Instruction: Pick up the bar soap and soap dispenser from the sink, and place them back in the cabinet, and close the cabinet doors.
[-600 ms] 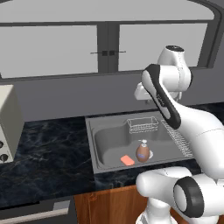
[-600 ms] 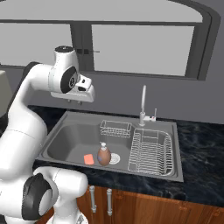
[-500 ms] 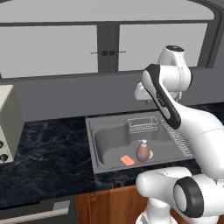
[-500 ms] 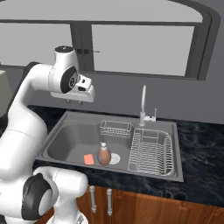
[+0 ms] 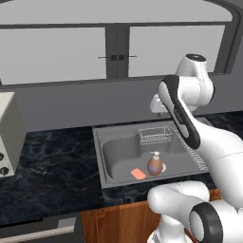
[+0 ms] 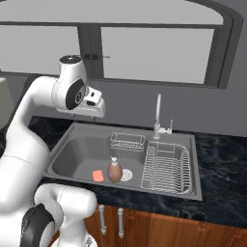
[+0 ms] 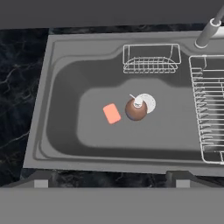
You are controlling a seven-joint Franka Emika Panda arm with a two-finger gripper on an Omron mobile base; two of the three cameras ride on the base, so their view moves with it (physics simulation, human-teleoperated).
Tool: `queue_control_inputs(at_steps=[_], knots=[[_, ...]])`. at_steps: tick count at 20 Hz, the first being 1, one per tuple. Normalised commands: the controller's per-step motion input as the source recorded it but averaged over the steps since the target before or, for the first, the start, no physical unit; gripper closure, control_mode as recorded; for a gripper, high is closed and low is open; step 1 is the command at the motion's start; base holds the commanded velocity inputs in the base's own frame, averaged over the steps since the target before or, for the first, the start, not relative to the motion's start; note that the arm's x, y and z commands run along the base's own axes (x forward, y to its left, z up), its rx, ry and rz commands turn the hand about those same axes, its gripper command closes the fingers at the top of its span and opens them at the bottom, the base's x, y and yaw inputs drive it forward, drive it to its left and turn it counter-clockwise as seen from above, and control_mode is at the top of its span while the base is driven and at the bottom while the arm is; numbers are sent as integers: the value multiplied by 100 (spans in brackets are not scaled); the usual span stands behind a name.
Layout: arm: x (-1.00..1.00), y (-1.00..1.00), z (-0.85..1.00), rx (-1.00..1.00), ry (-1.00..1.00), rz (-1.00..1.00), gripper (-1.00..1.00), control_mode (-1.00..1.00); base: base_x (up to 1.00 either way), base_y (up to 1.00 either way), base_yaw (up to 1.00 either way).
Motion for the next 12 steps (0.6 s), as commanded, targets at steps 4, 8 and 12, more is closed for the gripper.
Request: queue_control_inputs(at_steps=[4, 8, 12], knots=[[-13, -16, -17, 0, -1, 0, -100, -100, 0, 0, 0], [-11, -16, -21, 0, -2, 2, -100, -100, 0, 0, 0], [-3, -20, -21, 0, 0, 5, -100, -100, 0, 0, 0]])
